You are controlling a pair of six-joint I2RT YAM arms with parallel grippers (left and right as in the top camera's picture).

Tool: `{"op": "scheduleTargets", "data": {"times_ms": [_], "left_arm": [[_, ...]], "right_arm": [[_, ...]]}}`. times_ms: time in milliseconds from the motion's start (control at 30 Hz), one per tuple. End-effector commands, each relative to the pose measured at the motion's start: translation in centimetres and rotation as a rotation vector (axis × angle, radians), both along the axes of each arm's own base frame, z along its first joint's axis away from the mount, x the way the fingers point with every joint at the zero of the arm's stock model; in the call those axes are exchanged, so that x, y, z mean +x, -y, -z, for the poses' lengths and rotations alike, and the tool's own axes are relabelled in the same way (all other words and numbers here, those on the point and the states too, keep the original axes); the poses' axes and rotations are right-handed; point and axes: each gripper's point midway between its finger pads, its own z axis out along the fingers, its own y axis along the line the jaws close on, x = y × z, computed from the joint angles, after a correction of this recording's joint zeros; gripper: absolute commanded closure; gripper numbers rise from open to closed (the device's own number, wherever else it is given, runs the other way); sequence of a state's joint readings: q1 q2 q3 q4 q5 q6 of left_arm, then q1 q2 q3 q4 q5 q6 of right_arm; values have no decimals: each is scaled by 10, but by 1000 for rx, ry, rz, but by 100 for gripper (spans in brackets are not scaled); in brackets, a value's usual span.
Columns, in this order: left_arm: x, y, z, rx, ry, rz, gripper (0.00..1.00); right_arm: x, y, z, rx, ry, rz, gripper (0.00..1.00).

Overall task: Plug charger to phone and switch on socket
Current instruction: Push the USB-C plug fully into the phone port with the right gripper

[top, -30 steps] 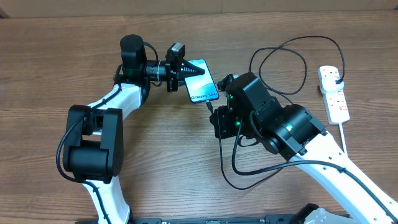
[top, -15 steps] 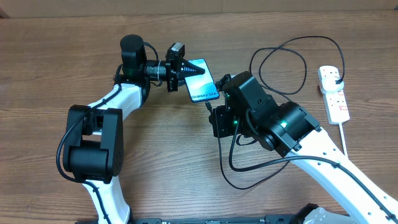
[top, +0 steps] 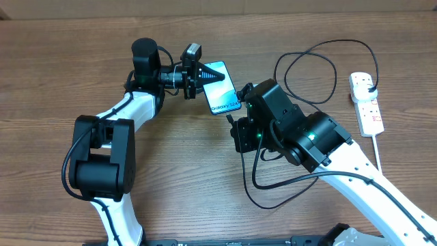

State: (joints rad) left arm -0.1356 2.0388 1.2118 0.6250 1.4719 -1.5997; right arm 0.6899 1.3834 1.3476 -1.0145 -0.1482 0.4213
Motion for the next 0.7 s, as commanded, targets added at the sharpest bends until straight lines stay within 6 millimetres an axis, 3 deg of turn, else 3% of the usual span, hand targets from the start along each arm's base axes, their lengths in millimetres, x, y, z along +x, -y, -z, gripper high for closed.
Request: {"op": "scheduleTargets", "data": {"times_ms": [0,667], "left_arm": [[8,-3,-7,-3,65,-21,96],[-2,-3,-9,-11,9,36,96]], "right_arm": [[-1,1,2,-16,4,-4,96],[3,-1,-1,-4,24,-1,96]]}}
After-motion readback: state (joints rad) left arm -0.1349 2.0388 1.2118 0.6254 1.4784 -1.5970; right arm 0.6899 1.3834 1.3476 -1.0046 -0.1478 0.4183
